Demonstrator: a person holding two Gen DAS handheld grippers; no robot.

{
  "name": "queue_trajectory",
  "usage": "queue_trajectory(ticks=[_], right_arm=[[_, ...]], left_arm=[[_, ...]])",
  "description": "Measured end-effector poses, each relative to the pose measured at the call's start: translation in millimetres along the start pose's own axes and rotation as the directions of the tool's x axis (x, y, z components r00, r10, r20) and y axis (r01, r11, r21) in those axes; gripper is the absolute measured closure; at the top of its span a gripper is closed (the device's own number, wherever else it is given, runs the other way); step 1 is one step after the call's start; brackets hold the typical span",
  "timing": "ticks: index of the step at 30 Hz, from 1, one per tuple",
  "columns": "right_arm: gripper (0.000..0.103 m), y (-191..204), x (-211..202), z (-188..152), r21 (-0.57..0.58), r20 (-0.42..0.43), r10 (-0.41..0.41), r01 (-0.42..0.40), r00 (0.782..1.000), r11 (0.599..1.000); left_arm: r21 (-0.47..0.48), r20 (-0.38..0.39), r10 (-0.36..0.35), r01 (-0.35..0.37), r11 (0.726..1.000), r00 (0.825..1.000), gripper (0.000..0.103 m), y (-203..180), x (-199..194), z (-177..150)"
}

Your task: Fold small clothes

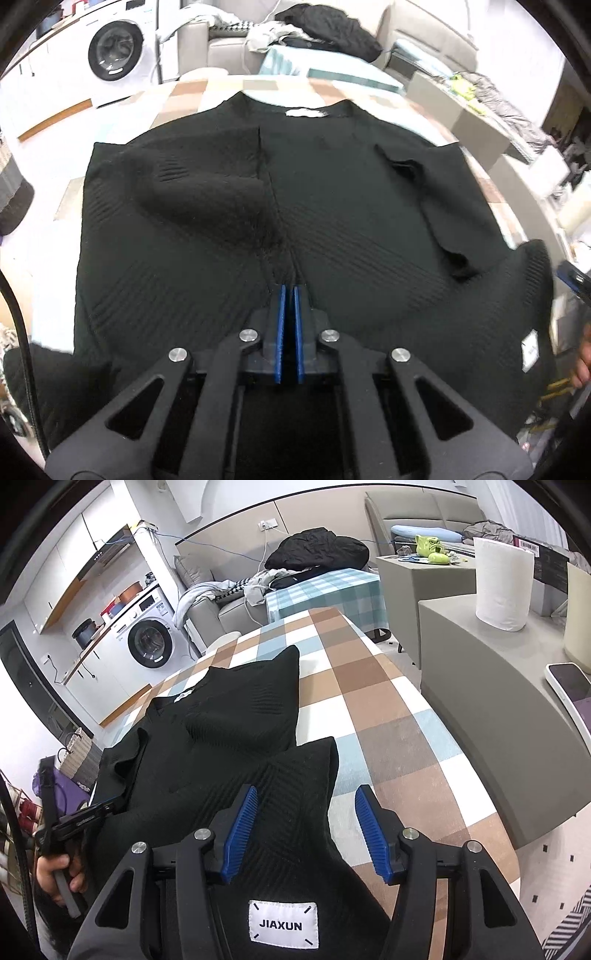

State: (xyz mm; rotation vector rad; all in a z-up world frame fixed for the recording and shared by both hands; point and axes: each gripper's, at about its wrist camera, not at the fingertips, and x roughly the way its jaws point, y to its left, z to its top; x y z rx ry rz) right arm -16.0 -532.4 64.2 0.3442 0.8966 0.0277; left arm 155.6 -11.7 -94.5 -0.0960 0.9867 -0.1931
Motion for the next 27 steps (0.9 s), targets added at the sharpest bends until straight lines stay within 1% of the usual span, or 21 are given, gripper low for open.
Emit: queue_trajectory(ticks=[4,5,7,9,10,11,12,14,16,17,20,23,27], right_arm=[[0.046,0.3,2.8,-0.2,-0.002,-0.011,0.008,-0.008,1.000,1.000],[0.047,1.0,4.4,-0.3,-0.002,-0.017,0.006,-0.006,1.000,1.000],[0.046,0.9,6.9,-0.3,0.006,-0.022,0.004,-0.004,1.000,1.000],[0.046,0.7,8.5,-0.3,0.008,-0.030,0.008,-0.007,1.000,1.000],[0.046,0.0,8.1,-0.9,0.011,-0.031,0.005,-0.005,1.000,1.000],[0.043,-1.3,7.3,-1.7,0.013,-0.033,0.004,-0.004,0.999,1.000],[0.043,-2.3,6.8,-2.2,0.014,-0.035,0.005,-0.005,0.999,1.000],[0.042,-6.6,3.5,-6.1,0.018,-0.043,0.004,-0.004,0.999,1.000],[0.042,-10.4,1.7,-11.3,0.016,-0.057,0.006,-0.005,0.998,1.000],[0.042,-13.2,0.5,-15.3,0.010,-0.068,0.005,-0.005,0.998,1.000],[0.042,-20.5,-3.2,-27.7,-0.003,-0.099,-0.001,0.001,0.995,1.000],[0.042,-28.8,-7.7,-43.0,-0.013,-0.128,0.005,-0.007,0.992,1.000],[0.042,-31.0,-6.0,-58.0,-0.047,-0.151,0.020,-0.028,0.988,0.999]], left_arm=[[0.010,-0.028,-0.055,0.056,0.998,0.998,0.100,-0.1,-10.1,-11.8],[0.004,-0.031,-0.054,0.054,0.999,0.998,0.097,1.0,-9.0,-12.0],[-0.017,-0.045,-0.063,0.062,0.998,0.997,0.086,3.5,-10.9,-15.1],[-0.054,-0.040,-0.080,0.078,0.995,0.996,0.067,9.5,-19.5,-19.1],[-0.063,-0.015,-0.094,0.093,0.994,0.995,0.064,13.1,-28.5,-21.5],[-0.065,0.006,-0.090,0.091,0.994,0.996,0.056,15.5,-35.4,-23.4],[-0.068,0.024,-0.077,0.078,0.995,0.997,0.047,18.9,-43.7,-25.9],[-0.081,0.067,-0.048,0.054,0.995,0.997,0.037,29.9,-62.9,-33.4],[-0.115,0.098,-0.013,0.025,0.993,0.995,0.035,46.5,-81.7,-43.9],[-0.142,0.109,0.015,0.000,0.990,0.994,0.035,58.0,-91.8,-51.5],[-0.217,0.119,0.100,-0.072,0.973,0.988,0.034,87.2,-116.1,-74.8],[-0.284,0.108,0.161,-0.125,0.951,0.981,0.034,113.6,-132.4,-100.1],[-0.332,0.062,0.198,-0.167,0.928,0.978,0.034,138.9,-136.5,-128.6]])
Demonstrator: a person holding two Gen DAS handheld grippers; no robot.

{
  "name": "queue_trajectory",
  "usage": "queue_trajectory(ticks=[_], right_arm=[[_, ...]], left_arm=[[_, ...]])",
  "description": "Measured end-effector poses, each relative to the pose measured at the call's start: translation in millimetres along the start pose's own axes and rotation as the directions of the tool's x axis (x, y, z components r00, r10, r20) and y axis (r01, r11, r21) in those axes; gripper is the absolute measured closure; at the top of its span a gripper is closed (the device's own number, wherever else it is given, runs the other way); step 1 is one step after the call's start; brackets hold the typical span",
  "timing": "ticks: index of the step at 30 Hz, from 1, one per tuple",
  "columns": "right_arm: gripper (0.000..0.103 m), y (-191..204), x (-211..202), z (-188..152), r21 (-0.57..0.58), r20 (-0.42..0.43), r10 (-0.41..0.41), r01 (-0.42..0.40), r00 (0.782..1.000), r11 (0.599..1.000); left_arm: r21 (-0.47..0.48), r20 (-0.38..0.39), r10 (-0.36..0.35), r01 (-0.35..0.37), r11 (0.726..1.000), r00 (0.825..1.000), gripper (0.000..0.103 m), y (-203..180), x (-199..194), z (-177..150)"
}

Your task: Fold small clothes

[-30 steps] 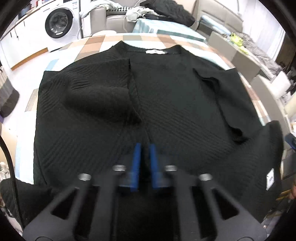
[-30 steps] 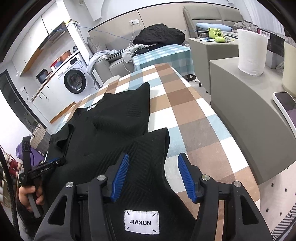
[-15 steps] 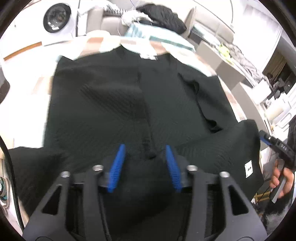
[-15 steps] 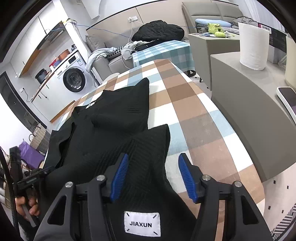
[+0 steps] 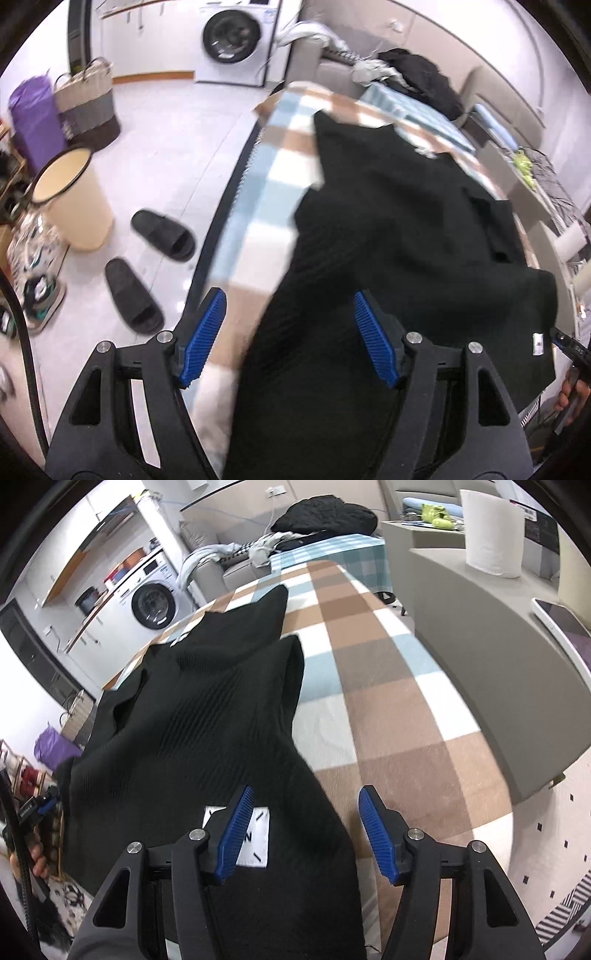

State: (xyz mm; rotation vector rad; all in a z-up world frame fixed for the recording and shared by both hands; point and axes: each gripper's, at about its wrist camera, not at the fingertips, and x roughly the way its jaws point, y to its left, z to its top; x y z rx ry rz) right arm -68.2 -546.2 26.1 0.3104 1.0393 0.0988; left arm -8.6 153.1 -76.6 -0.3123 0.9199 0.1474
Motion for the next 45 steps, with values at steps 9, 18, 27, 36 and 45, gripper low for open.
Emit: queue_trajectory(ticks=[9,18,27,36,45], right_arm=[[0.042,14.5,15.1,-0.4,-0.048,-0.015,0.028,-0.029,0.999,0.998],[0.090,22.9,18.9,1.7,-0.098,0.008,0.006,-0.006,1.000,0.995],[0.099,36.7,-25.3,24.4,-0.122,0.213,0.058,-0.033,0.975,0.992],[0.099,46.3,-7.2,98.8,-0.037,0.321,0.038,-0.028,0.946,0.999],[0.098,38.1,53.4,114.0,0.050,0.205,-0.062,0.053,0.977,0.997]], left_arm=[[0.023,-0.066,-0.015,0.016,1.000,0.998,0.034,2.8,21.8,-18.2],[0.014,0.005,-0.034,0.034,0.999,0.999,0.099,-7.7,26.6,-15.1],[0.013,0.198,-0.087,0.086,0.996,0.976,0.100,-11.8,-20.5,16.0],[0.008,0.224,-0.090,0.091,0.996,0.970,0.100,-25.8,16.4,93.7],[-0.003,0.085,-0.045,0.045,0.999,0.995,0.099,-29.9,98.4,111.0]])
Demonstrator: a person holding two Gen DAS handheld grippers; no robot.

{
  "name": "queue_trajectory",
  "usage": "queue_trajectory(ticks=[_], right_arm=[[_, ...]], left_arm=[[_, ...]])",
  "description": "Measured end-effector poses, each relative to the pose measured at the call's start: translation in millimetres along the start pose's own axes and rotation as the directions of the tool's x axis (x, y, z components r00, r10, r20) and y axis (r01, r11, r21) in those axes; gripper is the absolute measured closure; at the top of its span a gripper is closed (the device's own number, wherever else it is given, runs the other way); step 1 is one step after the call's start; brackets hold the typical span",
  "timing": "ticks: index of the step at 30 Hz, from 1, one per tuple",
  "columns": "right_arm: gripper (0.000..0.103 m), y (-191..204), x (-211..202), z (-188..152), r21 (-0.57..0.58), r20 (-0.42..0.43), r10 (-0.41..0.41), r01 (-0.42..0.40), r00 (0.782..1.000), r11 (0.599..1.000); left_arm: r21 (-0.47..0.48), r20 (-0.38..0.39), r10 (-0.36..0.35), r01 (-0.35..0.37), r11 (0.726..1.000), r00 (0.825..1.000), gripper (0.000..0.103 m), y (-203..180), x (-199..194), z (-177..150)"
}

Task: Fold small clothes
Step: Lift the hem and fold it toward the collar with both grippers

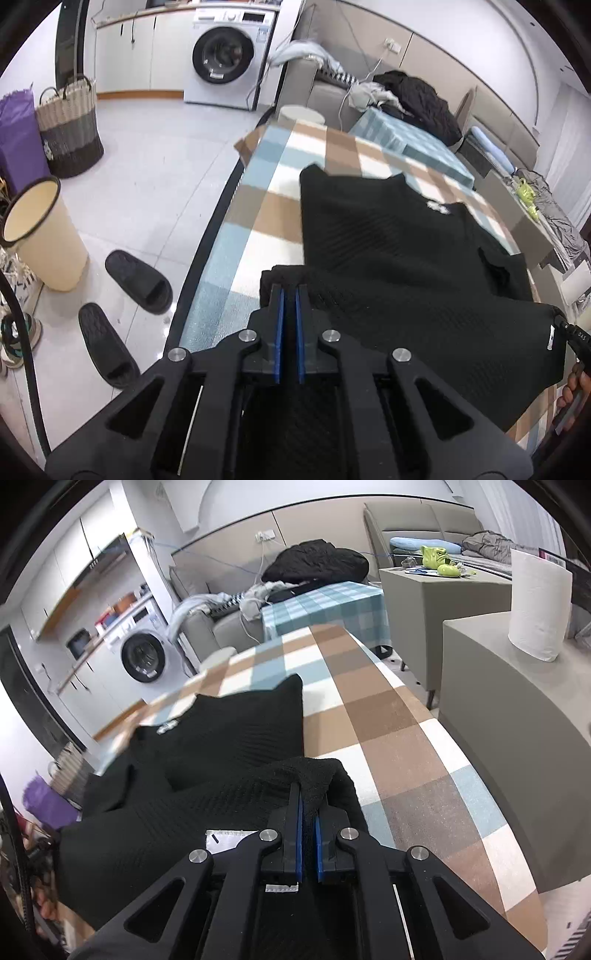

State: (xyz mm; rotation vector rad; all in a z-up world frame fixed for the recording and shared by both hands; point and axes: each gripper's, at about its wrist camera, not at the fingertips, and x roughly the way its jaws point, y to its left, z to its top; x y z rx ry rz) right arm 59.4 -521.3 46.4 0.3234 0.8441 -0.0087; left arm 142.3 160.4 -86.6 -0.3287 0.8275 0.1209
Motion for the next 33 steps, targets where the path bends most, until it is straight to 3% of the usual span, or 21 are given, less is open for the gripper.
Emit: queue_trajectory(ticks=[3,4,6,8,9,11,19,20,23,28,33], right_arm=[[0.092,-2.3,18.0,-0.1,0.001,-0.059,-0.031,0.031,0.998,1.000],[0.085,-4.1,19.9,-1.6,0.007,-0.071,-0.030,0.030,0.997,1.000],[0.068,-10.0,19.6,-4.1,0.028,-0.093,-0.008,0.011,0.996,1.000],[0.061,-17.8,12.5,-8.9,0.049,-0.106,0.043,-0.038,0.993,0.998],[0.059,-23.5,6.8,-13.2,0.058,-0.111,0.081,-0.075,0.990,0.995],[0.048,-28.6,2.2,-19.7,0.056,-0.120,0.096,-0.090,0.988,0.994],[0.048,-6.0,22.2,-26.5,0.009,-0.159,0.101,-0.101,0.982,0.995],[0.050,-2.1,24.3,-27.1,0.003,-0.159,0.109,-0.110,0.981,0.994],[0.065,6.7,29.2,-28.2,-0.035,-0.164,0.101,-0.108,0.981,0.994],[0.076,3.8,26.5,-32.4,-0.046,-0.169,0.118,-0.127,0.978,0.991],[0.077,2.1,17.8,-39.7,-0.059,-0.177,0.113,-0.126,0.978,0.990]], left_arm=[[-0.029,-0.048,-0.002,0.001,1.000,0.999,0.092,4.8,16.4,-3.0],[-0.035,-0.052,-0.011,0.009,0.999,0.999,0.089,6.6,17.8,-4.5],[-0.046,-0.059,-0.010,0.008,0.999,0.998,0.064,11.4,13.0,-9.7],[-0.070,-0.055,-0.039,0.035,0.997,0.998,0.050,16.7,4.7,-16.6],[-0.079,-0.050,-0.057,0.053,0.995,0.997,0.049,18.5,0.3,-20.6],[-0.072,-0.067,-0.066,0.061,0.996,0.996,0.049,16.6,-0.4,-26.9],[-0.029,-0.095,-0.075,0.073,0.997,0.993,0.048,-4.4,15.1,-33.5],[-0.022,-0.100,-0.075,0.073,0.997,0.992,0.050,-6.2,16.5,-33.9],[-0.003,-0.107,-0.106,0.106,0.994,0.989,0.075,-13.6,22.6,-35.7],[0.032,-0.109,-0.100,0.104,0.994,0.989,0.080,-20.8,18.7,-39.7],[0.064,-0.120,-0.087,0.095,0.993,0.989,0.080,-21.3,4.4,-50.8]])
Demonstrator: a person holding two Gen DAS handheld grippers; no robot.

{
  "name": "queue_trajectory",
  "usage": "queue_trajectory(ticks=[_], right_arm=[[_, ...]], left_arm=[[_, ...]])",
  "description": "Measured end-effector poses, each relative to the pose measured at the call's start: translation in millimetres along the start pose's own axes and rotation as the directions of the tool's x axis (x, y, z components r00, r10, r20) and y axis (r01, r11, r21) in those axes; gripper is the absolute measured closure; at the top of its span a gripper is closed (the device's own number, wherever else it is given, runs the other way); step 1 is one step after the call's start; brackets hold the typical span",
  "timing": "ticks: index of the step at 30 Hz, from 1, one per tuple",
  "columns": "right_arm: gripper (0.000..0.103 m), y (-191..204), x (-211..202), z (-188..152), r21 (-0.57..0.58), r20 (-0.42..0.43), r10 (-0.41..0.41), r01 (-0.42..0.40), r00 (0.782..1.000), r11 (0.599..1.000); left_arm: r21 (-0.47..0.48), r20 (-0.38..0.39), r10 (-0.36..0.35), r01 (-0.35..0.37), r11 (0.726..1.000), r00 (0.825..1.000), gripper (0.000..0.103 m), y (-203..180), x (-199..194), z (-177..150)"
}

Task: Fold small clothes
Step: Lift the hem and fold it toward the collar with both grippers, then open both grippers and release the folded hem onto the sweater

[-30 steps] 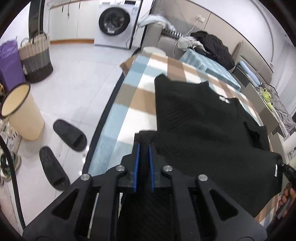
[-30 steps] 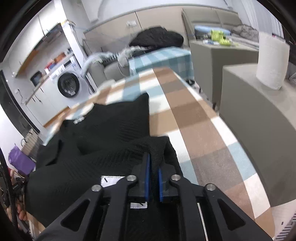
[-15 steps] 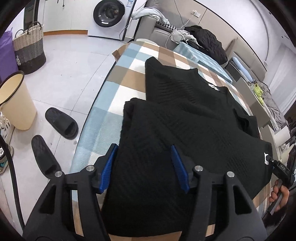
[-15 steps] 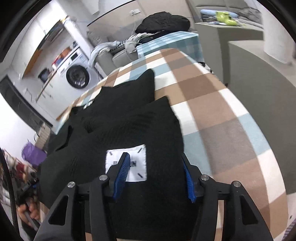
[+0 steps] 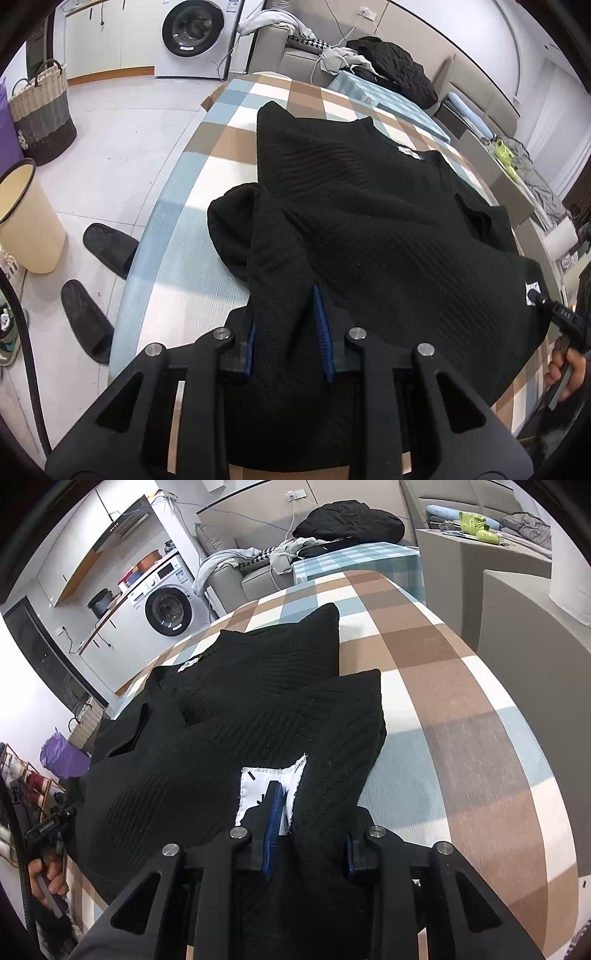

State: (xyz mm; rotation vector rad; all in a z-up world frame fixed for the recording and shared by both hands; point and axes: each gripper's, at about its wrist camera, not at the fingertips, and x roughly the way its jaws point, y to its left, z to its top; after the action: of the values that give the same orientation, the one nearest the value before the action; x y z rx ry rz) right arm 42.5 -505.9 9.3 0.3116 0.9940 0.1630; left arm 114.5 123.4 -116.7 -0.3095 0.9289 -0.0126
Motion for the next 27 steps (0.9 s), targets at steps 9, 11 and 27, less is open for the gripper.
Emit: queue_trajectory(ticks=[9,11,27], right_arm=[[0.074,-3.9,-25.0,-27.0,0.010,-0.017,0.020,-0.020,1.000,1.000],[0.062,-7.6,-29.7,-27.8,0.019,-0.008,0.019,-0.019,1.000,1.000],[0.060,-34.0,-71.1,-58.5,0.085,0.015,0.071,-0.072,0.997,0.994]], left_arm=[[-0.034,0.022,0.056,-0.055,0.998,0.998,0.050,11.6,-41.6,-29.5],[-0.052,0.026,0.045,-0.044,0.998,0.999,0.048,18.4,-54.8,-37.1],[-0.138,0.003,0.020,-0.019,0.990,1.000,0.058,42.9,-76.3,-72.2]])
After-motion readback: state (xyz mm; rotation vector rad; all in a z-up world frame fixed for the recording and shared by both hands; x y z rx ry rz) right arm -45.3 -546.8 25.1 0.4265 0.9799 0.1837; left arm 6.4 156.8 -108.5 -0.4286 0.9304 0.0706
